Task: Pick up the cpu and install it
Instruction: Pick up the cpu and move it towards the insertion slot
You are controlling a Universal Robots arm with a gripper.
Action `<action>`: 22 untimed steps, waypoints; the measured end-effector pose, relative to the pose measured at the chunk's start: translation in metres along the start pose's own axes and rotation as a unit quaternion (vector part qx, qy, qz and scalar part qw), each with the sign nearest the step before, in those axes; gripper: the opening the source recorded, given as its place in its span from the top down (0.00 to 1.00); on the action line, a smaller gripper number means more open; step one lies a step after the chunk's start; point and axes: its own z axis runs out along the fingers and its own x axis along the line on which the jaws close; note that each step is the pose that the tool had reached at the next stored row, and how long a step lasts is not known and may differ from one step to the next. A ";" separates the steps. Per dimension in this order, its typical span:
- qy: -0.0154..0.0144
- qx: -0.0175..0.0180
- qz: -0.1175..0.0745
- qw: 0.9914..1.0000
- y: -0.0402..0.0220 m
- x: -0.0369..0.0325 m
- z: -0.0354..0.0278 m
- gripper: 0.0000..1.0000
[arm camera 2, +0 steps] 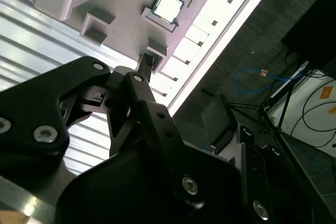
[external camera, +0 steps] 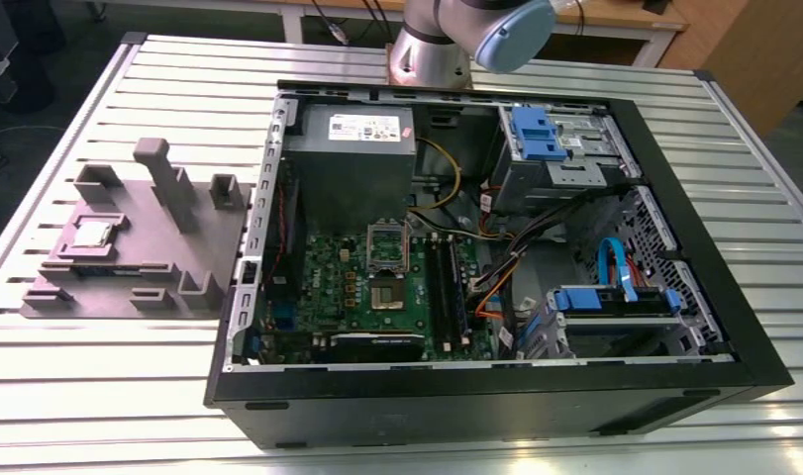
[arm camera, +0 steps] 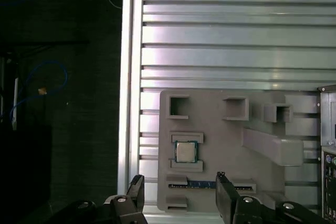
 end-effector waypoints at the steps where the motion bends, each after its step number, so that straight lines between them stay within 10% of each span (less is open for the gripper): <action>1: 0.000 0.000 0.000 1.000 0.0000 0.0000 0.0000 0.35; 22: 0.000 0.000 0.000 1.000 -0.0002 -0.0001 0.0043 0.35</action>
